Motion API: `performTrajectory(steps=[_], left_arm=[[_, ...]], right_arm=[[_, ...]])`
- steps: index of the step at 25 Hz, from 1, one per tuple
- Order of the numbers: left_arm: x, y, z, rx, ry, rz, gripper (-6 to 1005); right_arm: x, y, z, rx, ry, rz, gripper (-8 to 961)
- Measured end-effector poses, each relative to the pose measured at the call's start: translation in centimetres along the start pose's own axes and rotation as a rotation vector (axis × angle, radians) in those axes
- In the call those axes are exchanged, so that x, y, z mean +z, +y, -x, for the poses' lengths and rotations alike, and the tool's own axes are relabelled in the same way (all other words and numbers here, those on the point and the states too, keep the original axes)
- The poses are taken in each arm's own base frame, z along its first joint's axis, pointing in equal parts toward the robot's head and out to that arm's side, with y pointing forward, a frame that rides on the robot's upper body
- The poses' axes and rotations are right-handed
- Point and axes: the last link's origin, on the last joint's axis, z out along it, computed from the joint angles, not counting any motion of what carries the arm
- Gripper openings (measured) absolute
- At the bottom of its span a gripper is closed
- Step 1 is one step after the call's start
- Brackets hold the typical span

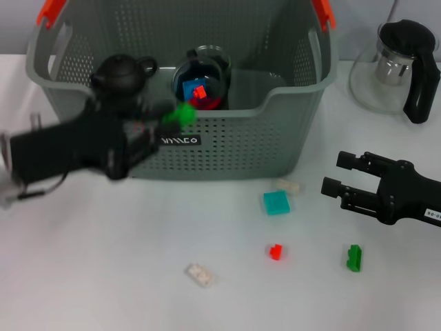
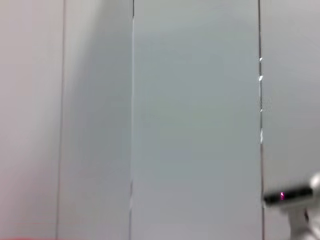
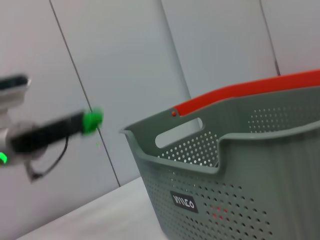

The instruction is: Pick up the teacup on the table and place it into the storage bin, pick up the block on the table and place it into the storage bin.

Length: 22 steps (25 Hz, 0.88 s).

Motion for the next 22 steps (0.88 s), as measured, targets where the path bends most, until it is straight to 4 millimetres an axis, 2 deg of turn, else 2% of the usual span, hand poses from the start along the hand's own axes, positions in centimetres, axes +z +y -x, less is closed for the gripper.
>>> performTrajectory(steps=[6,12,13,14,15,16,22], left_arm=[[3.9,-4.0,-5.4,-0.112,-0.031,0.053,285],[7.0,-7.6,-8.7,-0.164,-0.292,-0.075,304],[7.0,-7.6,-8.7,-0.164,-0.292,-0.075,307],[7.9,-8.5,-9.2,-0.160,-0.416,-0.146,310],[7.9,-8.5,-9.2,-0.160,-0.416,-0.146,314],[8.5,-9.2,-9.3,-0.155,-0.505,-0.210,317],[10.9,-9.7,-7.5,-0.119,-0.729,-0.320,335]], right_arm=[[0.1,0.1,-0.1,-0.003,0.002,0.002,760],[0.2,0.2,-0.2,-0.005,0.001,0.002,760],[0.2,0.2,-0.2,-0.005,0.001,0.002,760],[0.2,0.2,-0.2,-0.005,0.001,0.001,760],[0.2,0.2,-0.3,-0.005,0.002,-0.001,760],[0.1,0.1,-0.3,-0.006,0.002,-0.002,760],[0.2,0.0,-0.3,-0.008,0.006,-0.013,760]])
